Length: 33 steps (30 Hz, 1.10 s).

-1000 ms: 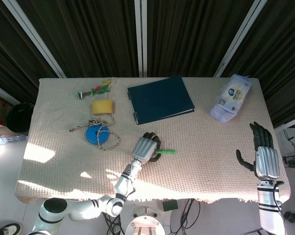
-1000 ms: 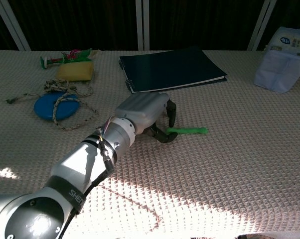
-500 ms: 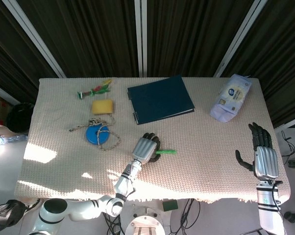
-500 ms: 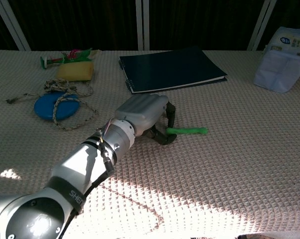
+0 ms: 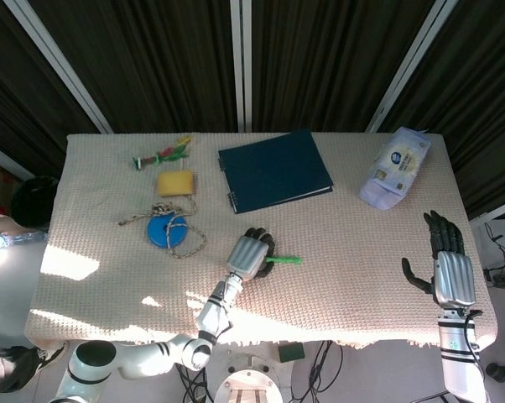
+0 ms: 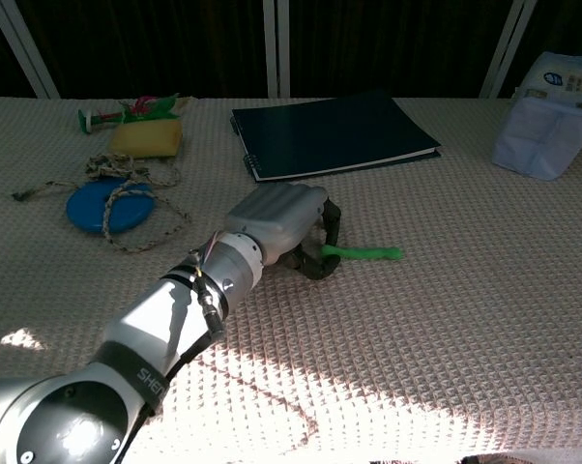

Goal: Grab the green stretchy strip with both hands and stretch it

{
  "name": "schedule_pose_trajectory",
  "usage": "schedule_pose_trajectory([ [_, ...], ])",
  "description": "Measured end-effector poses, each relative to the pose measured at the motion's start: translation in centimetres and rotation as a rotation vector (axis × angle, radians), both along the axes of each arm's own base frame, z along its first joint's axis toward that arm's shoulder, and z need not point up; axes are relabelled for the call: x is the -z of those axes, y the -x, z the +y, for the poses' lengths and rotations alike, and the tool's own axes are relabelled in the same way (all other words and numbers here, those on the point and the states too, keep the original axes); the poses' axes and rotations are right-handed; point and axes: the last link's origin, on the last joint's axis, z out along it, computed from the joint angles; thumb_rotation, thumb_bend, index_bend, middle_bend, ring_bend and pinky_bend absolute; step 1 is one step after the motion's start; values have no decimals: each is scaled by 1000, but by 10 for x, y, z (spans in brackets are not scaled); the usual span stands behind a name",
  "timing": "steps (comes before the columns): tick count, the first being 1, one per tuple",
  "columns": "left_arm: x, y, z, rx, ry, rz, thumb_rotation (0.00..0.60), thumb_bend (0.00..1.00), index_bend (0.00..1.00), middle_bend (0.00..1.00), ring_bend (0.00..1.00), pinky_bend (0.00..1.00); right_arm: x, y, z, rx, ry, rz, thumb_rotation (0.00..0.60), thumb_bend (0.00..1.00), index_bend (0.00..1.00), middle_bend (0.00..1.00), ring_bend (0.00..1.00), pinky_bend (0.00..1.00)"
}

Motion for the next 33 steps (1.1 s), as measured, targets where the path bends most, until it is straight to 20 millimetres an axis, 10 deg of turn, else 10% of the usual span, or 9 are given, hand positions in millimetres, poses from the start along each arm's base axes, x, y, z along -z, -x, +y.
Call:
schedule_pose_trajectory([
  [16,-9,-5,-2,22,-8,-46,582,418,571,346,198,225,17,-3,1,-23,-66,7,600,336,6,0,0,0],
  [24,-9,-4,-2,4,1,-47,582,417,573,346,199,226,49,-20,-9,-89,-180,33,600,336,245,63,0,0],
  [33,-11,-7,-2,-11,17,-74,585,417,576,346,199,230,78,-47,-34,-127,-293,30,600,333,263,59,0,0],
])
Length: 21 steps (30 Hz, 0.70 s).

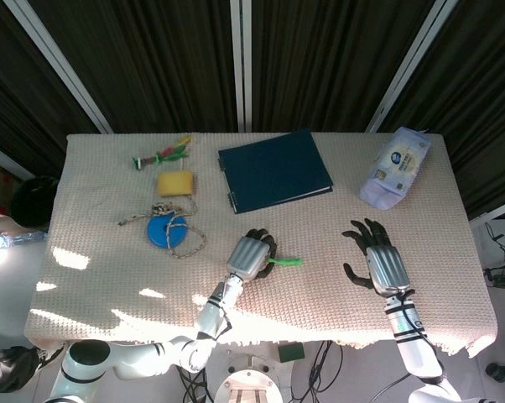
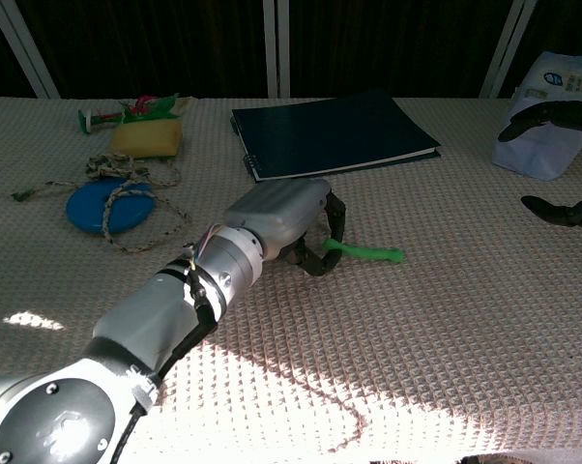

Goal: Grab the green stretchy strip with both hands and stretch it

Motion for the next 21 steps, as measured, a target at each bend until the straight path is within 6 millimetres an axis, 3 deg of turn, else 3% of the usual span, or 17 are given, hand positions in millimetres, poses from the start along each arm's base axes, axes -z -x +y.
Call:
schedule_pose_trajectory([
  [14,-4,1,3,-25,3,1,586,417,583,345,198,230,56,-13,-20,12,-115,-110,600,333,350,44,0,0],
  [21,-5,2,4,-41,15,-3,584,417,583,343,199,230,73,-20,-25,14,-165,-105,600,332,366,22,0,0],
])
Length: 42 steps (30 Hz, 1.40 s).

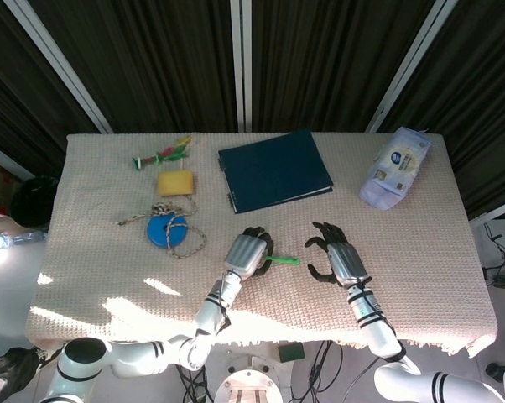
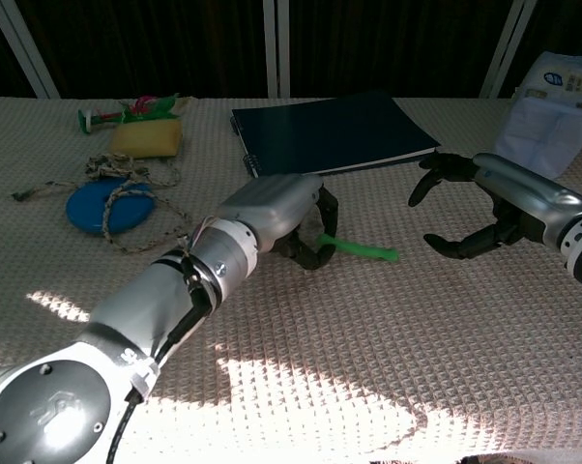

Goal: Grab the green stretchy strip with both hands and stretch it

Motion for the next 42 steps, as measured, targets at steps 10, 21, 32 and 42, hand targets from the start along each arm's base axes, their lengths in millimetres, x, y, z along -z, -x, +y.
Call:
schedule_pose_trajectory([
  [10,0,5,1,-22,11,-2,584,417,586,343,199,230,17,-13,-7,-8,-55,-9,600,320,302,9,0,0],
  [21,2,9,2,-42,23,-9,585,417,590,342,199,230,36,-20,-9,-14,-73,16,600,320,395,23,0,0],
  [32,1,13,3,-50,26,-8,581,416,591,339,198,230,48,-23,-10,-19,-61,44,600,328,437,35,0,0],
  [42,1,15,3,-56,32,-11,583,417,591,339,199,230,52,-21,-12,-4,-49,64,600,334,454,41,0,0],
])
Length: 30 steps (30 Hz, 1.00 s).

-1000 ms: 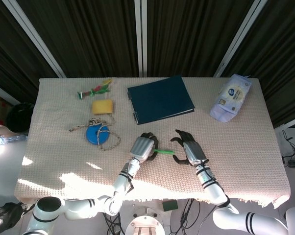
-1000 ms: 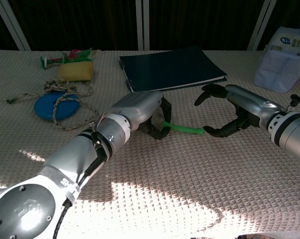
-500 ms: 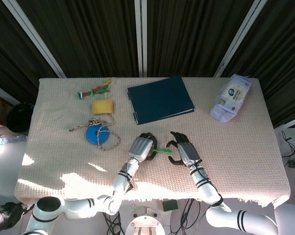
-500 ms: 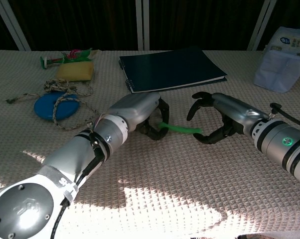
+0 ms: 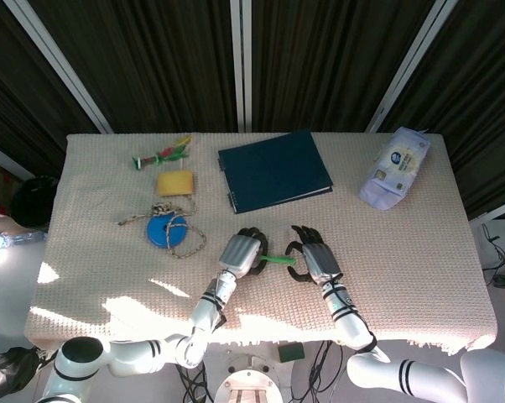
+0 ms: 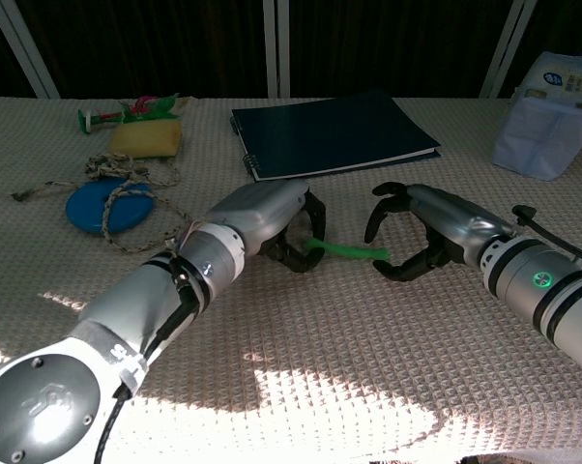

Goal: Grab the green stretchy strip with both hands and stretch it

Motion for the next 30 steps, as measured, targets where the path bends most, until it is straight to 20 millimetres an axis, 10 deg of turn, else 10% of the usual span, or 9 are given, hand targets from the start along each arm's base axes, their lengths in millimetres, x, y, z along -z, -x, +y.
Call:
schedule_pose_trajectory([
  [30,1,5,2,-16,19,2,582,417,590,335,198,230,8,1,-4,20,8,10,600,376,509,58,0,0],
])
